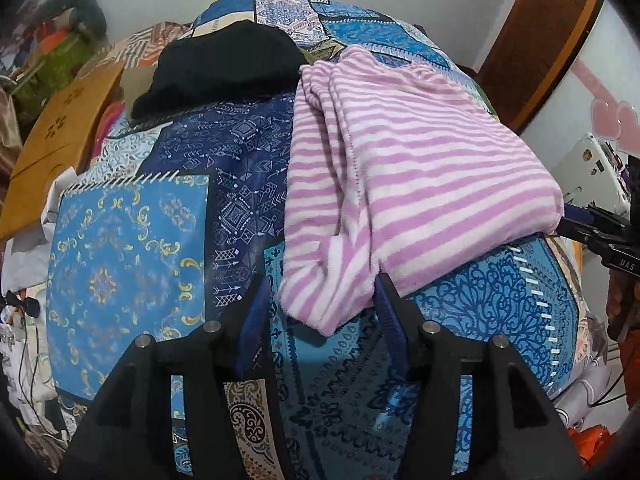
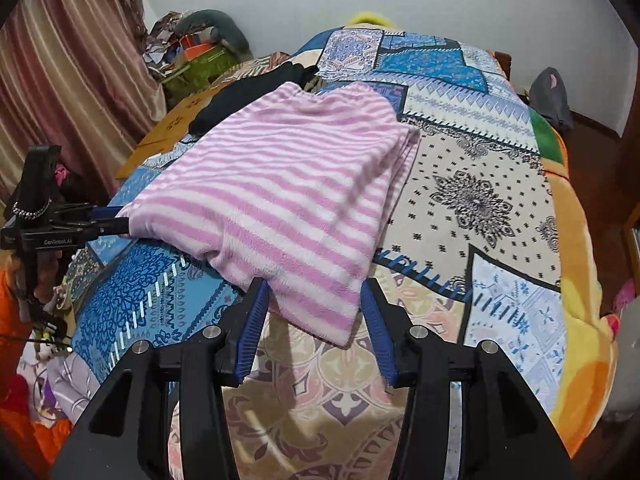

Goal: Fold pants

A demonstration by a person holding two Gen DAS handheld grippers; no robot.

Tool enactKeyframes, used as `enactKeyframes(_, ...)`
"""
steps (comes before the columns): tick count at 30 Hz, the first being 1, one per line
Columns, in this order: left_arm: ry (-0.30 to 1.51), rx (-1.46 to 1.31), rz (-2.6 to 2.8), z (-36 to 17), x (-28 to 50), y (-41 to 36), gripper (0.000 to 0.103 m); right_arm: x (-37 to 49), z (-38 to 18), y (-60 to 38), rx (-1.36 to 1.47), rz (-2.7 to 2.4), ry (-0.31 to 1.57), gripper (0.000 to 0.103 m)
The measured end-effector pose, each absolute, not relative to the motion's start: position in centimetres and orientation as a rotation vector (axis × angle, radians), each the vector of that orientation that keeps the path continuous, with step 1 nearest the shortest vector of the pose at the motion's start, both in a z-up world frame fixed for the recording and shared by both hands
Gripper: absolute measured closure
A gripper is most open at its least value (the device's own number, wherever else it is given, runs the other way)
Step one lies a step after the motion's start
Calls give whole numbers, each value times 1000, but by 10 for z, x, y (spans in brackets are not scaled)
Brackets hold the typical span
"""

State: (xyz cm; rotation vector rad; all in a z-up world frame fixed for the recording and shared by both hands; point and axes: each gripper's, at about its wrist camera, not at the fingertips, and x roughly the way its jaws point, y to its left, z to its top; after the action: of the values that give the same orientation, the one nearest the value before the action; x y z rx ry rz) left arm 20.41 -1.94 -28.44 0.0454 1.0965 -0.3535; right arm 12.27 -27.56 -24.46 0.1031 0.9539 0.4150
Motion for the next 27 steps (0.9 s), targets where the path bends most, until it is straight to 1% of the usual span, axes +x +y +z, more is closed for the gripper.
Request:
enactKeyframes(1,1091,47,-353,-286,203,-20,55,123,-246,-274,99,418,953,59)
enactKeyframes(3,1093,70,-349,-290,201,-23,78,125,-249,-270,80,419,957,59)
enactKeyframes(4,1095,94,-338,-292,200,-25,80,123,-249,-268,74,417,949,60)
enactKeyframes(6,1077,133,-335,-292,197,-27,85,122,-248,-267,63,424,938,71)
enactKeyframes(7,1070,154,-326,-291,196,-28,87,123,-247,-267,53,425,938,75)
enactKeyframes(9,1055,175,-299,-288,198,-27,88,123,-247,-266,28,423,934,84)
enactKeyframes(11,1059,163,-290,-287,203,-21,88,123,-247,-266,6,419,935,87)
enactKeyframes(14,1088,123,-305,-293,214,-10,88,126,-248,-267,-12,421,945,88)
enactKeyframes(16,1113,100,-333,-295,216,-7,86,125,-246,-267,-32,427,949,88)
enactKeyframes(18,1110,117,-331,-290,214,-3,80,121,-242,-268,-57,419,955,88)
enactKeyframes(19,1101,126,-327,-285,212,-1,79,120,-241,-271,-51,417,960,87)
enactKeyframes(21,1077,147,-297,-275,211,4,69,118,-237,-280,-27,404,959,80)
enactKeyframes(22,1065,153,-284,-269,212,6,67,117,-234,-285,-24,385,958,77)
enactKeyframes(23,1051,152,-274,-263,214,8,63,117,-232,-289,-19,371,954,74)
enactKeyframes(25,1027,140,-267,-252,217,9,55,119,-224,-296,3,348,935,70)
enactKeyframes(27,996,126,-262,-241,225,6,41,124,-215,-302,37,326,916,66)
